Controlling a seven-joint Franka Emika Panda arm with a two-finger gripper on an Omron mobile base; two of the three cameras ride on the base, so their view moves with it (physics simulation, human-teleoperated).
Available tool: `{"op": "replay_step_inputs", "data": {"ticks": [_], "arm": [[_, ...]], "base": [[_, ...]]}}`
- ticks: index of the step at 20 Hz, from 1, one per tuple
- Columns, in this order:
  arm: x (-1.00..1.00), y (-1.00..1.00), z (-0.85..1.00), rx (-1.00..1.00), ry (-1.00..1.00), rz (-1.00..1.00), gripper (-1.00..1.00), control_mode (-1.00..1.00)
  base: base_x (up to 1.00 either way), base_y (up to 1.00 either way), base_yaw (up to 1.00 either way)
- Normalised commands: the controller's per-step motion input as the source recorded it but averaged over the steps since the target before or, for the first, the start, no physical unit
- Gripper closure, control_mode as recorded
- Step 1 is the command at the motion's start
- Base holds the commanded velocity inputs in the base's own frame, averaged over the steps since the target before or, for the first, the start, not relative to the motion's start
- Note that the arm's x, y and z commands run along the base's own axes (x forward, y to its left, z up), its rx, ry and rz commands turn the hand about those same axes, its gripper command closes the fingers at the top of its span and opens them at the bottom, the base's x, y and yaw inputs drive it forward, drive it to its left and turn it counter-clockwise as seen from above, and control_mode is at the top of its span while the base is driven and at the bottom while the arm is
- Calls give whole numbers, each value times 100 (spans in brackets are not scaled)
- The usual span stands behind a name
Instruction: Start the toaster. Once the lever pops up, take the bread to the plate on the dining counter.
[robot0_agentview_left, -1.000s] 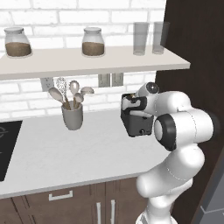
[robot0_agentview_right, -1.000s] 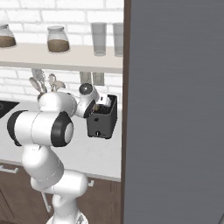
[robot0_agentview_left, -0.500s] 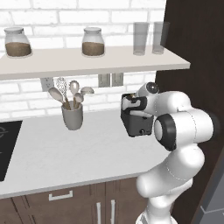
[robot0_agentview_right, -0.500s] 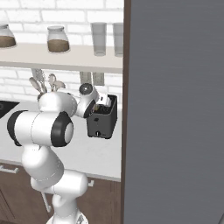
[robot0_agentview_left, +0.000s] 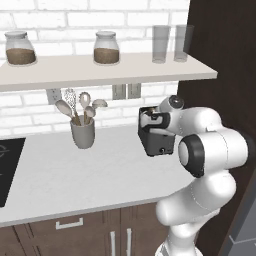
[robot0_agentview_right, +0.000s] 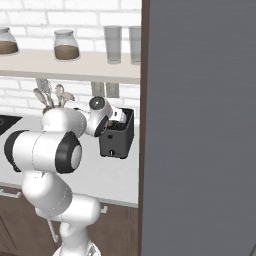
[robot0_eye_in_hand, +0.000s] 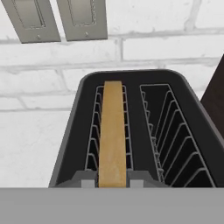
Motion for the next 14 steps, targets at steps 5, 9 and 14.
{"op": "replay_step_inputs", "data": {"ticks": [5,9,14], "arm": [[-22,0,26,0,-3,0,100,-100],[-23,0,46,0,-5,0,100,-100],[-24,0,48,0,-3,0,100,-100]], "base": [[0,0,0],[0,0,0],[0,0,0]]}}
